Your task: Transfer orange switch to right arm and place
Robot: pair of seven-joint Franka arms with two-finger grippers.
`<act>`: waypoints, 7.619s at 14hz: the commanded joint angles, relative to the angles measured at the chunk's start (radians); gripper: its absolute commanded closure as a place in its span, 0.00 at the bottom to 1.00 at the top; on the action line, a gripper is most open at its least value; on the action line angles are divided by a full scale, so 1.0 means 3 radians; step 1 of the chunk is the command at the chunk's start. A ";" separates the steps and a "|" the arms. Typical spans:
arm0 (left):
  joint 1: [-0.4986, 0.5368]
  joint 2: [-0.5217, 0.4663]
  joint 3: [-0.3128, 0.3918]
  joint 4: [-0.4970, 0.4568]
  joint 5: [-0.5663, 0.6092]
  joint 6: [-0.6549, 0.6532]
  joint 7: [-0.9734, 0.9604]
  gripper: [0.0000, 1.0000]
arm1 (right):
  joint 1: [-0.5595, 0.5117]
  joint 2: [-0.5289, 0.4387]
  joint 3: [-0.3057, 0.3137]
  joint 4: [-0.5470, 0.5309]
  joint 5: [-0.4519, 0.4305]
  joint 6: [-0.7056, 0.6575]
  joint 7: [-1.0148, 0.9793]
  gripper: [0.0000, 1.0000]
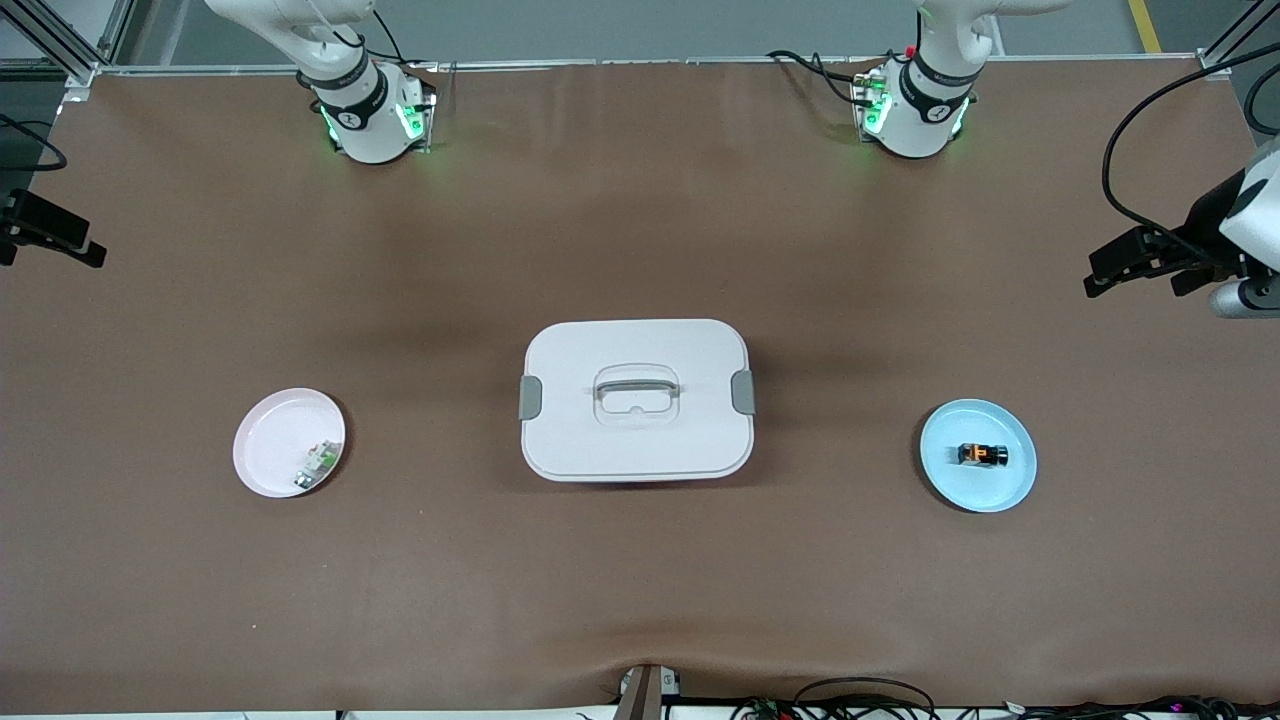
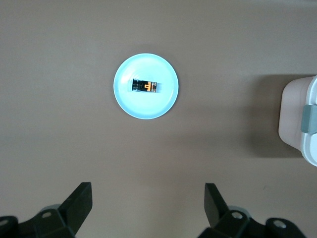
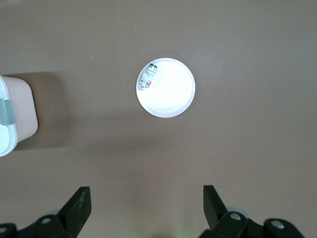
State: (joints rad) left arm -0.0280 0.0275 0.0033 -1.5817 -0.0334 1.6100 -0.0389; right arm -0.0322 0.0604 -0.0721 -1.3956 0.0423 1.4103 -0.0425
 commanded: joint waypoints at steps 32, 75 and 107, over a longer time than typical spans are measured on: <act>0.0011 0.1897 0.0005 0.0051 0.0321 0.1725 0.0022 0.00 | -0.0031 0.0003 0.0015 0.0040 -0.0023 -0.0043 -0.0027 0.00; 0.0083 0.2184 -0.0026 -0.0485 0.0433 0.2569 0.0227 0.22 | -0.0031 0.0003 0.0015 0.0040 -0.0018 -0.0043 -0.0027 0.00; 0.0042 0.0896 -0.0342 -0.0240 -0.1157 0.1061 -0.2644 0.62 | -0.0138 0.0054 0.0015 0.0065 0.0028 0.0008 0.0024 0.00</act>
State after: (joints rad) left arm -0.0141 0.3526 -0.0580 -1.6399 -0.3576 1.9641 -0.7199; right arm -0.0599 0.0682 -0.0774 -1.3964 0.0426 1.4130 -0.0412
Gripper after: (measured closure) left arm 0.273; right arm 0.000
